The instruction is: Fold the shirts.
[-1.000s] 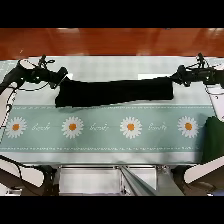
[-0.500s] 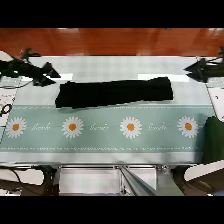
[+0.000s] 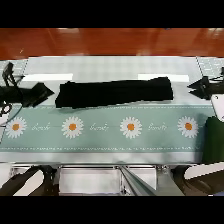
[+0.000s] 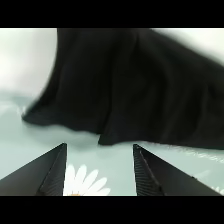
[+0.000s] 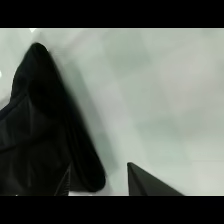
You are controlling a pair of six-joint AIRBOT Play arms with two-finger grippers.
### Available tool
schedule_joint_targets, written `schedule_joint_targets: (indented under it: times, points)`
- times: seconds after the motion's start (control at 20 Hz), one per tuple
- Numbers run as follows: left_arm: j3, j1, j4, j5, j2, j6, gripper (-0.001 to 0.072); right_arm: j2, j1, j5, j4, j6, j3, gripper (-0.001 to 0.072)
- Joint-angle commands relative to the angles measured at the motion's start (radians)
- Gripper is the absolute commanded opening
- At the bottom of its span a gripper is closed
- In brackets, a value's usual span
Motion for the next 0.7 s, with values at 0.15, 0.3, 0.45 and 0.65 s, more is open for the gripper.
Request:
schedule_joint_targets:
  times: [0.15,0.3,0.45,0.65]
  points:
    - [-0.117,-0.024,-0.064,0.024,0.078,-0.003,0.0498,-0.143,0.135,-0.039,0.126,0.008,0.031,0.0421]
    - [-0.117,-0.024,-0.065,0.024,0.078,-0.003,0.0498,-0.184,0.188,-0.04,0.129,0.03,0.08,0.0421]
    - [-0.117,-0.024,-0.065,0.024,0.078,-0.003,0.0498,-0.2,0.232,-0.06,0.173,0.03,0.119,0.042]
    - [-0.117,-0.024,-0.069,0.027,0.078,-0.003,0.0498,-0.2,0.278,-0.089,0.172,0.04,0.153,0.0178]
